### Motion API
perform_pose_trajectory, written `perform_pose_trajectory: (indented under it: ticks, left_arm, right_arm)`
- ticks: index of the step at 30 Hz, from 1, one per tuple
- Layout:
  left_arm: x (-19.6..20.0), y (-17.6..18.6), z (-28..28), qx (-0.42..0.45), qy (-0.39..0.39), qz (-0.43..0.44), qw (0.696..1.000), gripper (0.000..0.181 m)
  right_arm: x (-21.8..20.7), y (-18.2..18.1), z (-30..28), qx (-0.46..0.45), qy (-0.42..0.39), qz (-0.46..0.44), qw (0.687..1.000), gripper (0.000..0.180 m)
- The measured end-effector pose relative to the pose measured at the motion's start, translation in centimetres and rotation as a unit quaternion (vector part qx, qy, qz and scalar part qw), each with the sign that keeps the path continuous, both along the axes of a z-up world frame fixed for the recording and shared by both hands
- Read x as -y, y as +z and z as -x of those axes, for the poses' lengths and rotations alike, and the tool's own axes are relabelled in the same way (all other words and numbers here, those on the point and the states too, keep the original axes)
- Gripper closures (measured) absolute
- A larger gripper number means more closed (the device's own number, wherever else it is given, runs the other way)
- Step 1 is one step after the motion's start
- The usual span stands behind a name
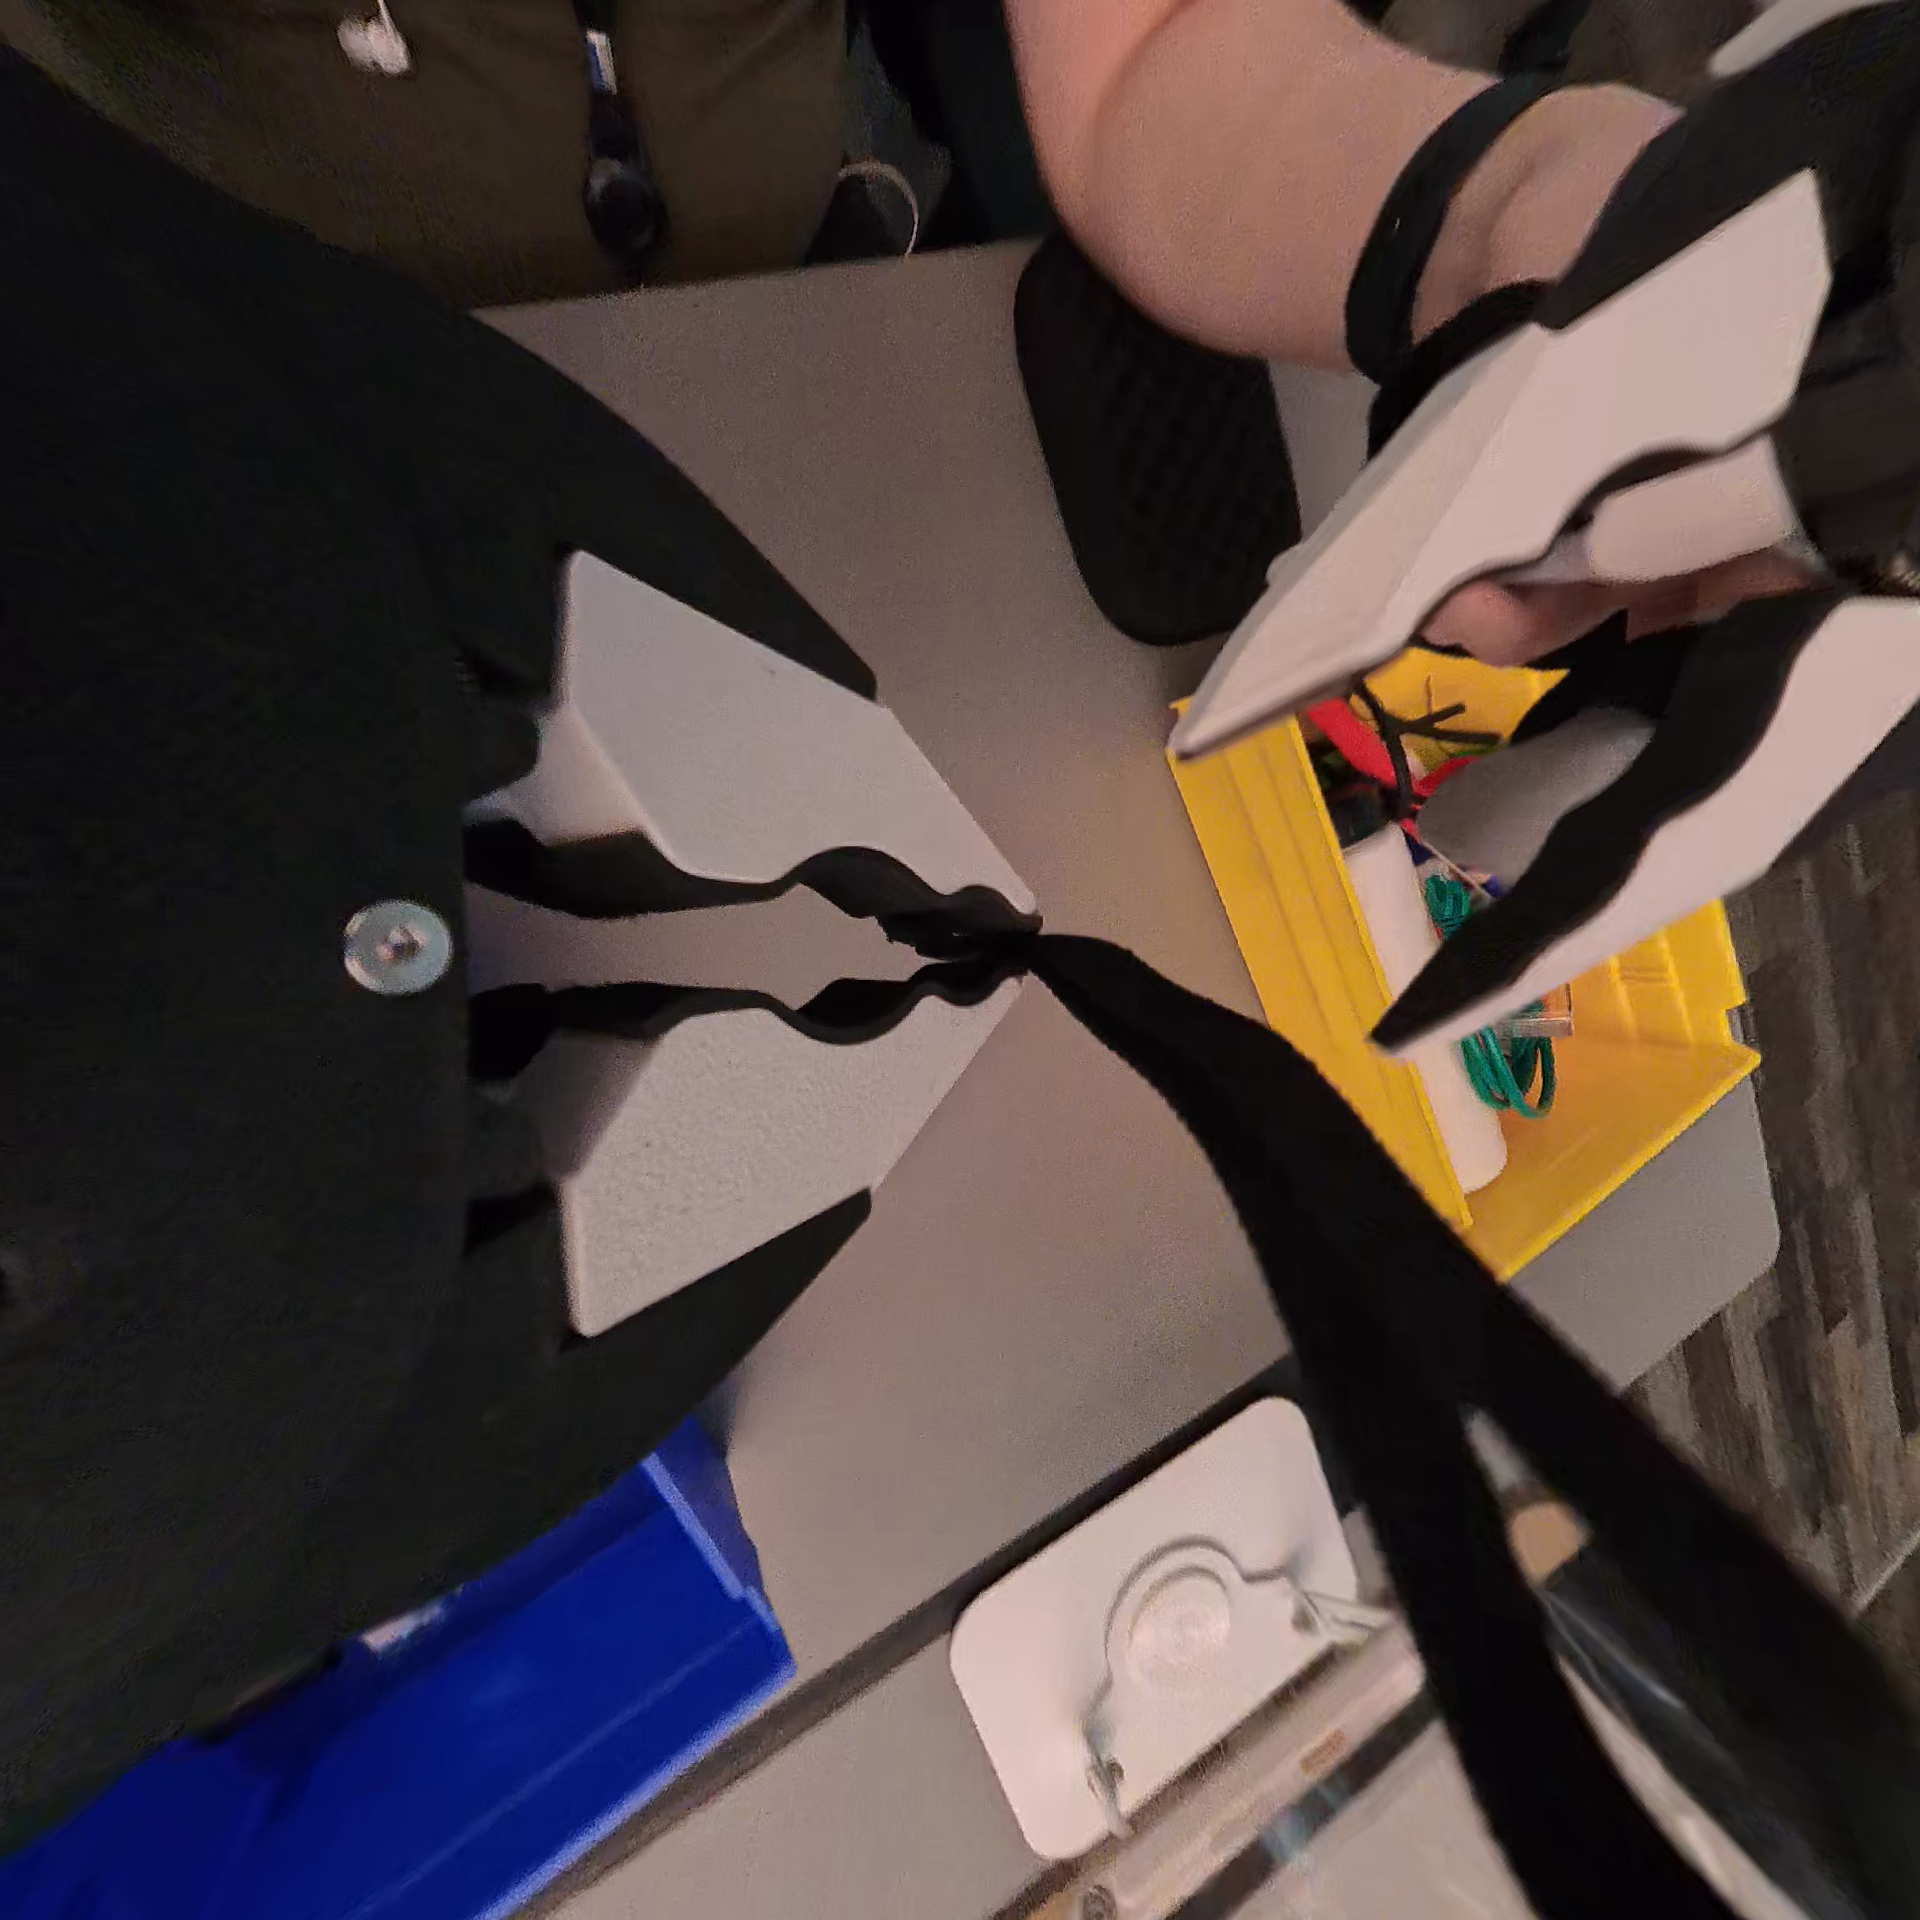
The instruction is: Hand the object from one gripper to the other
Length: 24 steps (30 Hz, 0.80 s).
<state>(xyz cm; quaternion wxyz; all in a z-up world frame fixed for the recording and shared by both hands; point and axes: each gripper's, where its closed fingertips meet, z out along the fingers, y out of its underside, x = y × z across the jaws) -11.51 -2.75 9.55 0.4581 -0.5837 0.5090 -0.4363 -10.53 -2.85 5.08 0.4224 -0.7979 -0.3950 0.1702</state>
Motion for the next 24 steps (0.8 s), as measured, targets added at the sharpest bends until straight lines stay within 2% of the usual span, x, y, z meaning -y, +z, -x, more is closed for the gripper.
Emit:
perform_pose_trajectory:
  ticks: [2, 6, 8, 10, 11, 12, 15, 18, 21, 24]
  left_arm:
    - [-0.1, 0.5, -0.3, 0.025, -0.003, 0.029, 0.999, 0.125]
    - [1.0, 1.0, 0.2, 0.047, -0.056, 0.057, 0.996, 0.129]
    - [2.4, 1.9, 0.7, 0.073, -0.109, 0.046, 0.990, 0.145]
    - [4.3, 2.6, 1.4, 0.086, -0.170, 0.033, 0.981, 0.177]
    - [4.5, 2.7, 1.7, 0.085, -0.177, 0.023, 0.980, 0.177]
    - [4.1, 2.7, 1.8, 0.081, -0.159, 0.010, 0.984, 0.177]
    - [1.6, 2.8, 2.5, 0.065, -0.081, -0.026, 0.994, 0.178]
    - [-3.6, 2.6, 4.5, 0.032, 0.080, -0.083, 0.993, 0.178]
    - [-7.3, 2.4, 6.8, -0.022, 0.211, -0.183, 0.960, 0.179]
    - [-8.2, 2.7, 7.7, -0.073, 0.266, -0.304, 0.912, 0.177]
  right_arm:
    - [0.3, 0.1, 0.9, 0.025, 0.017, -0.024, 0.999, 0.177]
    - [1.5, 0.5, 2.7, 0.045, 0.062, -0.057, 0.995, 0.177]
    - [2.3, 1.1, 3.7, 0.026, 0.090, -0.064, 0.994, 0.177]
    - [3.0, 1.5, 4.4, 0.002, 0.116, -0.063, 0.991, 0.177]
    - [3.1, 1.6, 4.6, -0.008, 0.125, -0.064, 0.990, 0.176]
    - [3.1, 1.8, 4.7, -0.014, 0.131, -0.076, 0.988, 0.175]
    - [1.2, 2.5, 3.6, -0.002, 0.096, -0.142, 0.985, 0.147]
    - [0.4, 3.9, 3.1, -0.016, 0.071, -0.177, 0.981, 0.143]
    - [-0.5, 6.9, 2.9, -0.047, 0.023, -0.248, 0.967, 0.140]
    - [0.0, 9.8, 3.6, -0.104, 0.001, -0.296, 0.950, 0.136]
